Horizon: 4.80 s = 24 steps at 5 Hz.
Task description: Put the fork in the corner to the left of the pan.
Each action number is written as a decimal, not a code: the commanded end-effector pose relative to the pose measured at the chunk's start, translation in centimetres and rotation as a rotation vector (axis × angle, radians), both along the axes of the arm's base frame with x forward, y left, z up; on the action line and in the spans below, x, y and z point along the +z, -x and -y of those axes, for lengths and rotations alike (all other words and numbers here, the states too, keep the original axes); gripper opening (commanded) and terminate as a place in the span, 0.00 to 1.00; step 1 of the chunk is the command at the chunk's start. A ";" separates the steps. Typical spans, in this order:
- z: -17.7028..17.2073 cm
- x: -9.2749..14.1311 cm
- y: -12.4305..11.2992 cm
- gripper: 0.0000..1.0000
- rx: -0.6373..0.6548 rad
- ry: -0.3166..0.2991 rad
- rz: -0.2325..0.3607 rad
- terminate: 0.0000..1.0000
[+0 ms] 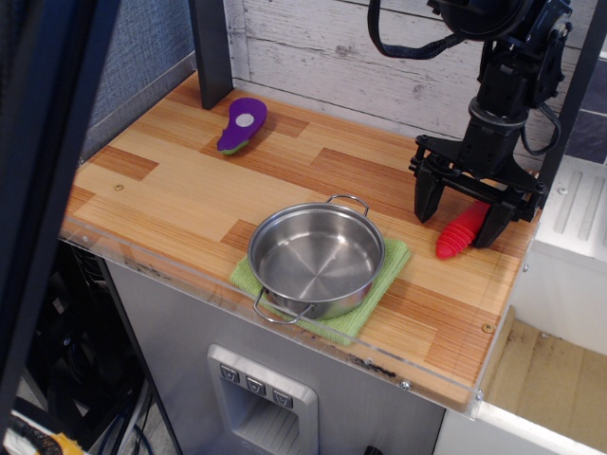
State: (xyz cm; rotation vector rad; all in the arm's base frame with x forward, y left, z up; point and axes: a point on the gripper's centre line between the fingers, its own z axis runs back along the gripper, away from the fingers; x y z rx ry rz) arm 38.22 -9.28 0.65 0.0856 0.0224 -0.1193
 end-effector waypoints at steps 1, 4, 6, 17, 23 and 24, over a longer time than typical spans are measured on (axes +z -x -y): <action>-0.7 2.2 0.2 0.00 -0.002 0.025 0.039 0.00; -1.4 12.7 1.0 0.00 -0.051 0.187 0.186 0.00; -9.5 17.3 5.7 0.00 0.045 0.152 0.215 0.00; -28.8 0.7 9.2 0.00 0.226 -0.080 -0.124 0.00; -18.1 16.6 8.4 1.00 0.007 0.047 0.125 0.00; -18.1 16.6 8.4 1.00 0.007 0.047 0.125 0.00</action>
